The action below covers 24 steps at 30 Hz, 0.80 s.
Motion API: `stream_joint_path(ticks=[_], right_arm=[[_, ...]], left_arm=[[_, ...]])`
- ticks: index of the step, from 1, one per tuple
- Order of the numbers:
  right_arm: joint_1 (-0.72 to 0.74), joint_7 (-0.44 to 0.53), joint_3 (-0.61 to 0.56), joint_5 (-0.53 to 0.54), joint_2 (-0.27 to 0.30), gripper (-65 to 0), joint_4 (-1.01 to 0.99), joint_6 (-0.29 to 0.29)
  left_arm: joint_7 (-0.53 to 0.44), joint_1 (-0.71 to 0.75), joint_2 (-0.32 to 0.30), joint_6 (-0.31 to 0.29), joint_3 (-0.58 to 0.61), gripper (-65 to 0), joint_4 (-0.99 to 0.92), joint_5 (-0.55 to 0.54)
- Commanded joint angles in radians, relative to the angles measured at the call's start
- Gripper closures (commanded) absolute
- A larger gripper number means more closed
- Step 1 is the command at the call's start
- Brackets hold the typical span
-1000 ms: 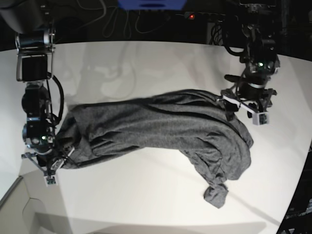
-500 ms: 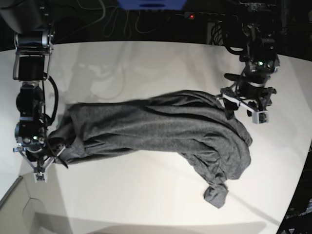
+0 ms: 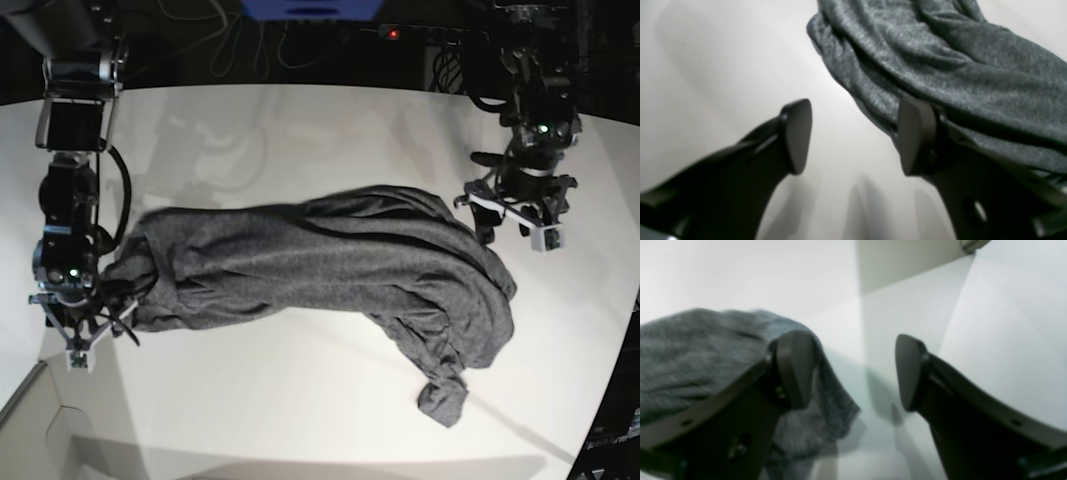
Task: Layout the t-shirt on the table in an organized manner, then fold the t-shirt properly
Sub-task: 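Regrasp the shirt end with the right gripper and lift it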
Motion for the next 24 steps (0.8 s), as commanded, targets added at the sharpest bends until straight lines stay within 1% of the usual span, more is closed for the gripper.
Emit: stream_joint_path(ticks=[1,7,9,10,12,13,16,18,20,24], right_arm=[[0.030,0.023,0.003,-0.005,0.012,-39.7,0.013,-0.017],[0.030,0.023,0.002,-0.005,0.012,-39.8,-0.001,-0.017],[0.030,0.017,0.000,-0.005,0.011,-39.8,-0.001,0.005],[0.030,0.014,0.000,-0.005,0.009,-39.8,-0.001,0.032],[0.029,0.014,0.002,-0.005,-0.011,-39.8,-0.001,0.069],[0.029,0.013,0.005,-0.005,-0.023,-39.8,-0.002,0.072],[0.009,0.008,0.005,-0.002,-0.046,-39.8,-0.007,0.072],[-0.006,0.005,0.003,-0.001,-0.080,-39.8,-0.005,0.074],[-0.019,0.006,0.002,-0.001,-0.101,-39.8,-0.010,0.074],[-0.032,0.016,-0.001,-0.001,-0.126,-39.8,-0.058,0.074]], left_arm=[[-0.025,-0.007,-0.007,-0.002,-0.003,-39.4,0.020,-0.001],[-0.025,-0.007,-0.007,-0.002,-0.003,-39.4,0.020,-0.001],[-0.025,-0.007,-0.007,-0.002,-0.003,-39.4,0.020,-0.001],[-0.025,-0.007,-0.007,-0.002,-0.003,-39.4,0.020,-0.001],[-0.025,-0.007,-0.007,-0.002,-0.003,-39.4,0.020,-0.001],[-0.025,-0.007,-0.007,-0.002,-0.003,-39.4,0.020,-0.001],[-0.025,-0.007,-0.007,-0.002,-0.003,-39.4,0.020,-0.001],[-0.023,-0.007,-0.007,-0.002,-0.003,-39.4,0.020,-0.001],[-0.023,-0.005,-0.007,-0.002,-0.003,-39.4,0.020,-0.001],[-0.020,-0.005,-0.008,-0.002,-0.003,-39.4,0.020,-0.001]])
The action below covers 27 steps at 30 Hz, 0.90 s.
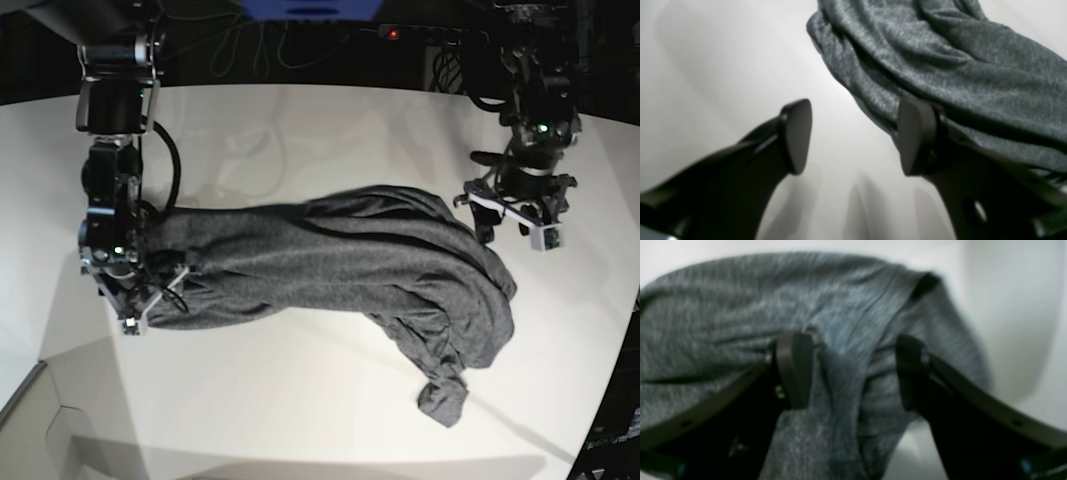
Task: Layout the t-shirt on the table in an organized manner, then fold the t-shirt properly
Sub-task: 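Regrasp the shirt end with the right gripper and lift it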
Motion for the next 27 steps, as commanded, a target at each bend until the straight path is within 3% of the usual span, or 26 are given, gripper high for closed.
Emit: stream_joint_path(ticks=[1,9,19,27], right_arm=[[0.026,0.024,0.003,-0.001,0.007,-39.8,0.003,0.004],[0.026,0.026,0.003,-0.001,0.005,-36.8,-0.029,0.004],[0.035,0.026,0.006,-0.001,0.007,0.0,-0.006,0.004],[-0.055,0.026,0.008,-0.001,0.005,0.0,0.282,0.004]], left_arm=[[-0.021,-0.007,-0.008,-0.002,-0.003,-39.4,0.020,-0.001],[-0.022,-0.007,-0.008,-0.002,-0.003,-39.4,0.020,-0.001],[-0.022,-0.007,-0.006,-0.002,-0.003,-39.4,0.020,-0.001],[-0.026,-0.007,-0.006,-0.002,-0.003,-39.4,0.019,-0.001]])
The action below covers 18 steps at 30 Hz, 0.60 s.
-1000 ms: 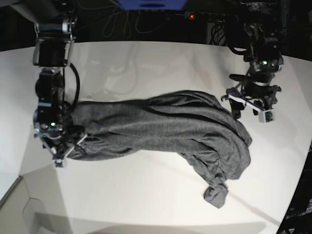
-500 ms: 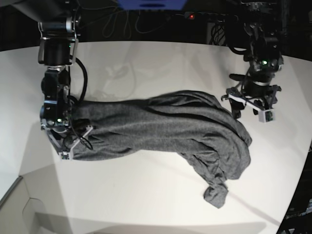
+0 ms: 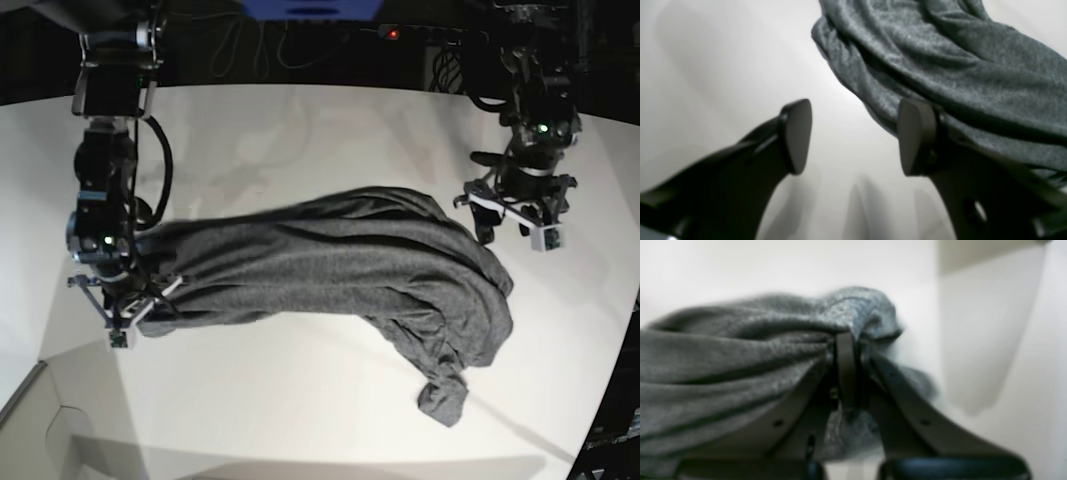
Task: Layout the t-shirt on the table in an organized manner, then fold the t-shirt properly
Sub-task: 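Regrasp the shirt end with the right gripper and lift it, then reach the left gripper to the shirt hem and grasp it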
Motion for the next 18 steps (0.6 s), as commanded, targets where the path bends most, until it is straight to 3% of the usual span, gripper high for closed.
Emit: stream_joint_path(ticks=[1,12,18], right_arm=[[0.007,0.023,0.003,0.002,0.007,0.0,0.059,0.004],[-0.224,0.020,0.006,0.002,0.007,0.0,0.481,0.004],[-0.378,0.023,0.043,0.011,-0.007,0.0,0.493,0.004]], left_arm=[[-0.022,-0.007,-0.007,-0.002,-0.003,-39.4,0.019,0.003],[-0.024,-0.012,-0.007,-0.002,-0.006,-39.4,0.023,0.003],[-0.024,-0.023,0.010,-0.002,-0.086,-39.9,0.063,0.001]])
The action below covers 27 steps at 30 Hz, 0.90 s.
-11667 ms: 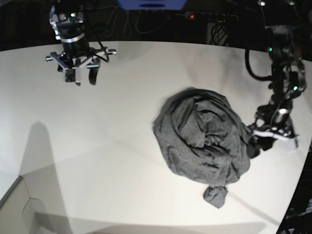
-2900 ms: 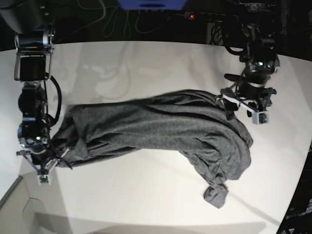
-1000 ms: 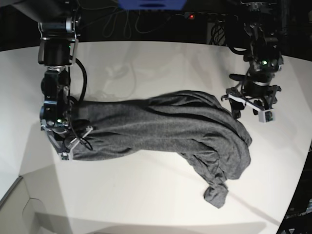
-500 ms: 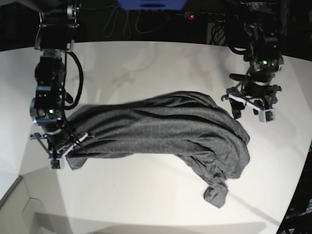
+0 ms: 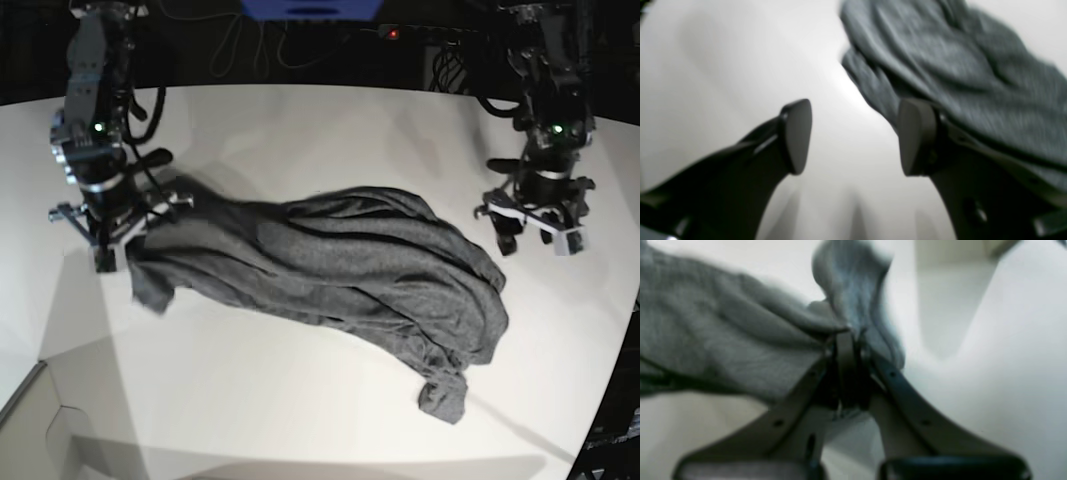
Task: Layout the t-shirt on the table in an organized manner, then fold the t-shirt properly
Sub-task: 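Reach the left gripper to the shirt hem and grasp it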
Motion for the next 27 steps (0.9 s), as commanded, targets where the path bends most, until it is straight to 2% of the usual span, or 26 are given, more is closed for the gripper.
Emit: stream_joint_path(ticks=[1,4,6,10,18,23,27], right_arm=[[0.001,0.037,0.032,0.012,-0.018,0.0,0.016,-0.008],[-0.025,0.037,0.116,0.032,-0.072,0.0,0.016,-0.008],[-0.049,0.037,0.134,0.032,-0.087,0.0,0.015,-0.008],[-0.078,0.037,0.128,0.033,-0.089,0.0,0.015,-0.008],[-0.103,0.037,0.133,0.027,-0.084,0.0,0.013,-0.008],[-0.120,0.036,0.134,0.026,-0.084,0.0,0.013,-0.008],[-0.131,0.036,0.131,0.026,-0.084,0.0,0.013,-0.008]], left_arm=[[-0.021,-0.026,-0.004,-0.002,-0.008,-39.9,0.018,-0.001],[-0.012,-0.095,-0.010,-0.002,-0.016,-39.9,-0.020,0.000],[-0.013,-0.150,-0.013,-0.002,-0.016,-39.9,-0.080,0.000],[-0.016,-0.316,-0.014,-0.002,-0.017,-39.9,-0.241,0.008],[-0.035,-0.688,-0.034,-0.002,-0.016,-39.9,-0.743,0.008],[-0.205,-0.816,-0.027,-0.002,-0.001,-39.9,-1.028,0.009],[-0.328,-0.869,-0.028,-0.002,0.141,-39.9,-1.177,0.002]])
